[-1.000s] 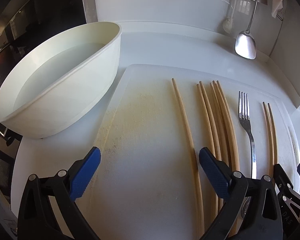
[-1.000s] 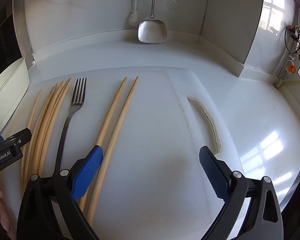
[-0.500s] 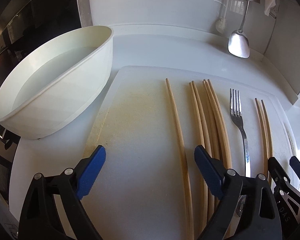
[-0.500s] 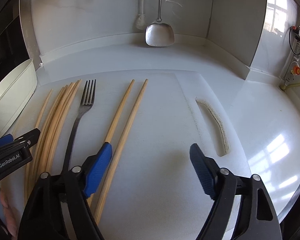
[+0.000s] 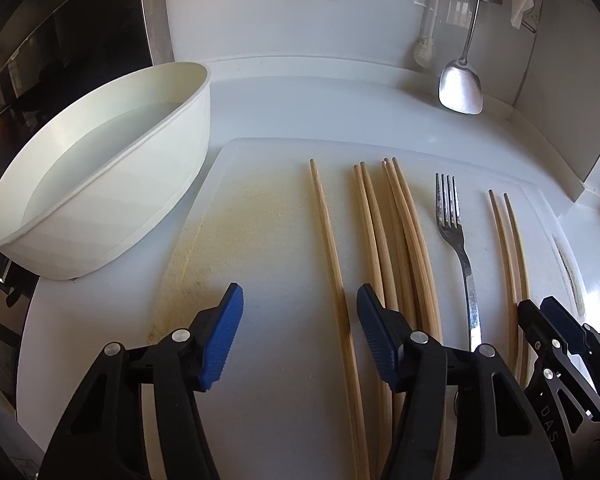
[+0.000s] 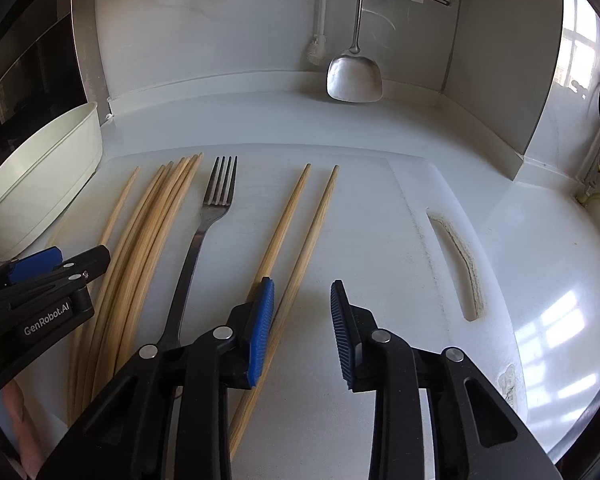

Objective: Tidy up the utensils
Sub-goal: 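Move the right tool to a single wooden chopstick and close on it, then lift the chopstick with the right tool and carry it over the bowl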

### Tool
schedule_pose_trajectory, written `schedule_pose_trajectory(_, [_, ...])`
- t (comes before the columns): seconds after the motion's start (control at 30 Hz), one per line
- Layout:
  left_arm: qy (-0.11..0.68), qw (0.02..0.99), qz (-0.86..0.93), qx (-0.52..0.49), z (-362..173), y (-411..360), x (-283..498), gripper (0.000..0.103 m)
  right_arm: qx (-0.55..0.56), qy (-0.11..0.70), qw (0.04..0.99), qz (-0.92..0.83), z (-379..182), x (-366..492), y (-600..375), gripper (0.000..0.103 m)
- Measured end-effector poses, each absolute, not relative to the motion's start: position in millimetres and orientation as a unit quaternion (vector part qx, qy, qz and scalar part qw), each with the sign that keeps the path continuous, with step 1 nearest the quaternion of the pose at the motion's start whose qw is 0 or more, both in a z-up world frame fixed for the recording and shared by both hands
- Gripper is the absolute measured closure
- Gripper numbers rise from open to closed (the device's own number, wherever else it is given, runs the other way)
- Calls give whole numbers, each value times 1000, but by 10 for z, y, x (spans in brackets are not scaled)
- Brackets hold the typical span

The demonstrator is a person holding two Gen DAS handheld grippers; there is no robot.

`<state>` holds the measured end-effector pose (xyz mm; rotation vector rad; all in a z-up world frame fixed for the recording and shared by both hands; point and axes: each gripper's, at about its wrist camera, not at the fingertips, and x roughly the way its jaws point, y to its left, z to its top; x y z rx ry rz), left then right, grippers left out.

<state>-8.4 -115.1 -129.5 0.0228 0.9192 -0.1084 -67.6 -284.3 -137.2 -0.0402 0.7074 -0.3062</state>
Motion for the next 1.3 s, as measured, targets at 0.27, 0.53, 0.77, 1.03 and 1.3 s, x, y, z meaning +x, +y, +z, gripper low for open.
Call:
schedule_pose_trajectory(0.27, [435,897,-71,21,-1268,-1216,-128,84,-30,341,928,-144,-1372,-690,-2779,96])
schedule_pose_trajectory(0.53, [443,892,-91,-8,-1240,-1130,-114,96,10,342,929,-137,-1341,-789,-2980,97])
schedule_pose_trajectory(0.77, [436,894,-102,-19,-1095,-1080,-152,96,14,335,932,-136,-1258,-878,-3030,96])
schedule_pose_trajectory(1.03, [437,893,-104,-29,-743,-1005,-249,96,13,323,938,-122,-899,-1010,-2973,96])
schedule_pose_trajectory(1.3, [427,900,-81,-40,-178,-770,-460,96,-11,309,948,-78,-374,-1086,-2721,96])
